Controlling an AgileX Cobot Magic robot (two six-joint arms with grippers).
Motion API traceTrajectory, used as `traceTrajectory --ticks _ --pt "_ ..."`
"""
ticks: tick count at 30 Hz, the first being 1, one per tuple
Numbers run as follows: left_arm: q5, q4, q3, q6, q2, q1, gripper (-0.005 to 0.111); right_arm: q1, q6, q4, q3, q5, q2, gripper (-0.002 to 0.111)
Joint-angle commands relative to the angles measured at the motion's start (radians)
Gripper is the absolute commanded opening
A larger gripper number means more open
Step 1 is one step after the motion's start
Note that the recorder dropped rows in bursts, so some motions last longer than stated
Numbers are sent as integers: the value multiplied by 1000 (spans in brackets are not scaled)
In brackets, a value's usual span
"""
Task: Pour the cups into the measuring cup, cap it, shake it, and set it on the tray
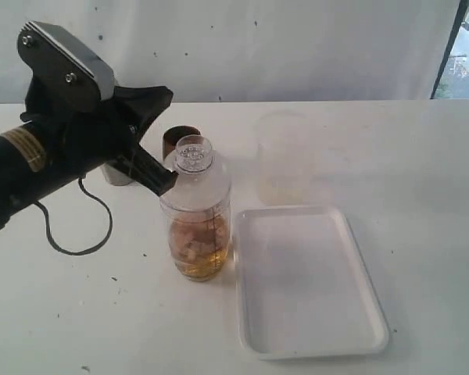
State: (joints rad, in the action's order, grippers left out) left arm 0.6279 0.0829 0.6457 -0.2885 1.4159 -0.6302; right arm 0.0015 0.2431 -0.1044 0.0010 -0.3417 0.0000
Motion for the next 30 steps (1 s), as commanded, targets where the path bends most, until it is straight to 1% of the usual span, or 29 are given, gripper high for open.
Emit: traceTrajectory --ticks 1,2,4,7,10,16,22,25,30 --pt "19 242 -3 153 -13 1 0 0 -2 0 -1 6 0 0" --pt "1 280 -3 171 -5 1 0 0 -2 0 -1 6 0 0" --pt "-38 272 -3 176 10 4 0 0 -2 0 -1 6 0 0" --pt "-75 278 -5 176 53 35 0 0 -2 0 -1 6 0 0" --pt "-72 284 -5 180 81 50 0 0 -2 0 -1 6 0 0" --pt "48 307 -5 203 85 50 0 0 -2 0 -1 6 0 0" --pt "94 306 -5 203 82 50 0 0 -2 0 -1 6 0 0" --pt "91 300 -5 203 73 50 0 0 -2 0 -1 6 0 0" --pt "8 343 -5 213 75 50 0 0 -2 0 -1 6 0 0"
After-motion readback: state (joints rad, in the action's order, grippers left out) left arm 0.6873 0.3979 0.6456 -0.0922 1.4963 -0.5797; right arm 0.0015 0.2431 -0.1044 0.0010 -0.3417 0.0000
